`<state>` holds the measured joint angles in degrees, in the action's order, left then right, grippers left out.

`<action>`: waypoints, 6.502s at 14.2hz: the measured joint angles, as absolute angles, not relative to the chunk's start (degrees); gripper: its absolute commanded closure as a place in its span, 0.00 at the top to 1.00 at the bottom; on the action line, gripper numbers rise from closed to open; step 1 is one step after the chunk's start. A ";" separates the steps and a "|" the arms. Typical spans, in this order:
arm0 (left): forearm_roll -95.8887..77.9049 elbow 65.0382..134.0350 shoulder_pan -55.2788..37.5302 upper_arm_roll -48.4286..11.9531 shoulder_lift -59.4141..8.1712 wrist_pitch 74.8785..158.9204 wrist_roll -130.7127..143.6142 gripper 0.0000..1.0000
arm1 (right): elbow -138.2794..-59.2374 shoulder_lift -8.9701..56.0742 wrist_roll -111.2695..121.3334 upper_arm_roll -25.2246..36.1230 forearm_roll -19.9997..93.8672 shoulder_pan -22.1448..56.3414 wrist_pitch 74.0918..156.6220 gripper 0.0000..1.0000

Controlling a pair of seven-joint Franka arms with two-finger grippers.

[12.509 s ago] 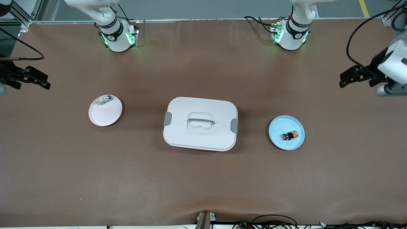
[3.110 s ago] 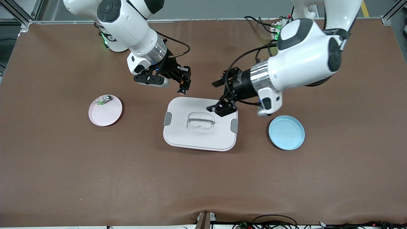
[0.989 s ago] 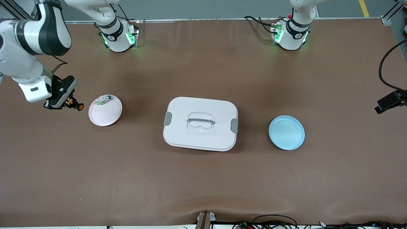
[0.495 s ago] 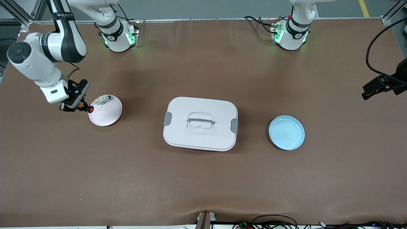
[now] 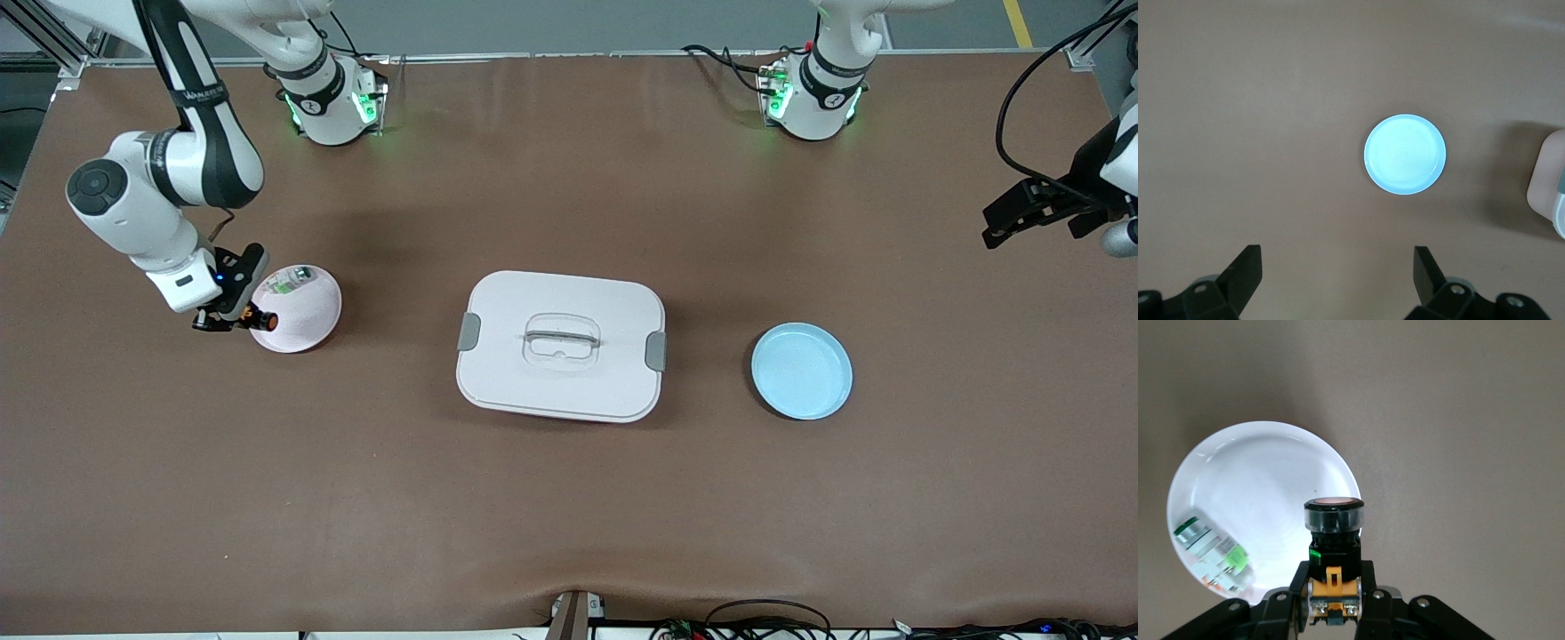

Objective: Transfer orange switch to right arm and place

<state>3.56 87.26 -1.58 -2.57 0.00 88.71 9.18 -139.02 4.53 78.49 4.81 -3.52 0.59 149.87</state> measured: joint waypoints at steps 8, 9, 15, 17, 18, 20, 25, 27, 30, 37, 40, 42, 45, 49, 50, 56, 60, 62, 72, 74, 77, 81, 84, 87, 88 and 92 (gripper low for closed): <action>3.34 89.09 -1.93 -2.57 1.24 89.03 9.04 1.00 | -140.75 10.65 78.70 4.76 -3.50 0.58 154.02 0.00; 3.32 89.16 -2.12 -2.65 1.26 89.06 9.03 1.00 | -141.16 10.97 78.72 4.74 -3.50 0.58 154.09 0.00; 3.22 90.98 -2.61 -4.17 2.44 89.05 6.94 1.00 | -143.26 11.35 78.82 4.36 -1.25 0.58 154.18 0.00; 2.95 91.12 -2.44 -4.13 2.73 89.00 3.91 1.00 | -143.58 11.58 78.95 4.18 -0.44 0.58 154.22 0.00; 2.25 91.18 -2.31 -4.10 2.83 88.84 3.26 1.00 | -143.59 11.76 79.00 4.16 -0.25 0.58 154.36 0.00; 1.11 91.29 -2.23 -4.05 2.93 88.50 2.90 1.00 | -143.59 12.20 79.01 4.12 0.08 0.58 154.66 0.01; 0.73 91.30 -2.24 -4.08 3.02 87.99 2.85 1.00 | -143.59 12.81 79.28 3.35 4.90 0.59 154.75 0.56; 0.73 91.30 -2.24 -4.08 3.02 87.90 2.85 1.00 | -143.59 12.92 79.28 3.20 5.88 0.59 154.75 1.00; 0.73 91.30 -2.24 -4.08 3.03 87.87 2.85 1.00 | -143.59 12.96 79.28 3.19 6.11 0.59 154.75 1.00; 0.73 91.28 -2.23 -4.05 3.27 87.89 2.85 1.00 | -137.65 6.63 69.92 3.47 6.80 0.55 138.14 1.00; 0.74 91.28 -2.29 -4.09 3.37 87.89 2.85 1.00 | -130.19 3.17 56.42 3.78 6.24 0.44 123.57 1.00; 0.74 91.28 -2.31 -4.09 3.38 87.92 2.85 1.00 | -125.03 2.85 48.02 3.95 5.20 0.24 116.69 1.00; 0.73 91.26 -2.33 -4.12 3.38 87.94 2.85 1.00 | -121.97 2.90 33.20 4.14 4.61 -1.16 113.96 1.00; 0.74 91.04 -2.33 -4.12 3.44 87.98 2.85 1.00 | -120.37 3.13 17.24 4.18 2.44 -1.73 113.95 1.00; 0.74 90.95 -2.33 -4.12 3.47 87.98 2.85 1.00 | -119.67 3.18 14.14 4.18 2.21 -1.74 113.94 1.00; 0.73 90.74 -2.22 -4.02 3.71 87.94 2.86 1.00 | -116.52 3.35 7.30 4.20 -1.87 -2.13 111.28 1.00; 0.73 90.73 -2.18 -3.74 4.52 87.83 2.86 1.00 | -111.89 3.73 7.27 4.21 -2.03 -3.27 109.85 1.00; 0.73 90.74 -2.19 -3.74 4.53 87.82 2.86 1.00 | -108.99 3.75 7.18 4.21 -2.03 -3.46 107.66 1.00; 0.73 90.74 -2.13 -3.60 4.53 87.64 2.87 1.00 | -95.71 0.50 7.08 3.01 -2.03 -3.42 91.05 1.00; 0.73 90.74 -1.96 -3.54 4.53 87.64 2.87 1.00 | -95.54 -2.34 7.02 2.84 -2.03 -3.35 89.41 1.00; 0.73 90.72 -1.68 -3.54 4.53 87.64 2.87 1.00 | -95.59 -5.46 6.98 2.96 -2.04 -3.39 88.01 1.00; 0.73 90.70 -1.66 -3.54 4.53 87.64 2.87 1.00 | -97.01 -8.64 5.57 2.95 -2.03 -3.39 87.37 1.00; 0.73 90.70 -1.68 -3.56 4.53 87.61 2.85 1.00 | -98.78 -10.59 2.27 2.94 -1.94 -3.39 87.52 1.00; 0.73 90.71 -1.68 -3.57 4.53 87.56 2.84 1.00 | -100.96 -12.78 1.05 2.98 -1.93 -3.40 88.76 1.00; 0.73 90.71 -1.68 -3.57 4.53 87.56 2.84 1.00 | -101.71 -13.47 0.82 3.04 -1.92 -3.42 89.11 1.00; 0.73 90.49 -1.66 -3.56 4.53 87.56 2.83 1.00 | -101.98 -14.23 0.63 3.16 -1.89 -3.43 89.63 1.00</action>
